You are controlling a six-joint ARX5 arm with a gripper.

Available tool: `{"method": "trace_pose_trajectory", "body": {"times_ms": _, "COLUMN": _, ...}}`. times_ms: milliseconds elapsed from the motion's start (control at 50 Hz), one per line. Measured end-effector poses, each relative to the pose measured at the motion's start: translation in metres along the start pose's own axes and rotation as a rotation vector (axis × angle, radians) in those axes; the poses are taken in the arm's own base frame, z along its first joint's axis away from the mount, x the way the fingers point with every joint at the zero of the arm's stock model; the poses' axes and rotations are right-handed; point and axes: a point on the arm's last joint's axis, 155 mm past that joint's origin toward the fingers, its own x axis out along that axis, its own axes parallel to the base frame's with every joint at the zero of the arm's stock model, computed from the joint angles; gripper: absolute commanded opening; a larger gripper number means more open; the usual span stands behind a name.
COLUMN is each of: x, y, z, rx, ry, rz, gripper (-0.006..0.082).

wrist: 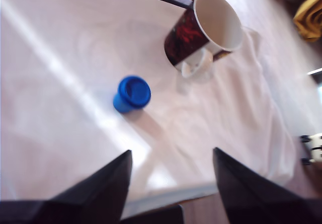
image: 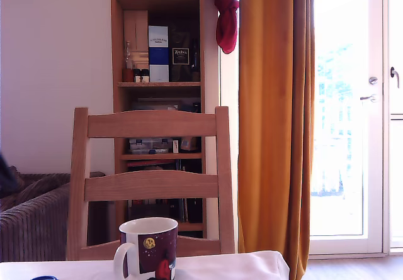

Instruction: Pick the blue coffee capsule and place it inside the red coffee cup

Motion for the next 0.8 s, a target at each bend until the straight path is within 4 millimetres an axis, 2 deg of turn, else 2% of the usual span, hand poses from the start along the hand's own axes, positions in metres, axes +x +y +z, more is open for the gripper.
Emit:
{"method": "trace_pose_trajectory", "body": {"times_ms": 100, "x": 0.01, "y": 0.001, "z": 0.001, "rx": 0.026, "ry": 0.043, "rz": 0.035, "gripper": 0.0711}}
{"method": "trace_pose_trajectory", "body": {"times_ms": 320, "x": 0.037, "y": 0.004, "z": -0.011, "rx": 0.076, "ry": 0.174, "rz": 0.097, "gripper": 0.0711}}
{"method": "trace_pose_trajectory", "body": {"times_ms": 540, "x": 0.064, "y": 0.004, "z": -0.003, "rx": 0.132, "ry": 0.24, "rz": 0.146, "gripper": 0.0711}}
{"method": "trace_pose_trajectory", "body": {"times_ms": 800, "x": 0.093, "y": 0.023, "z": -0.015, "rx": 0.142, "ry": 0.341, "rz": 0.214, "gripper": 0.0711}}
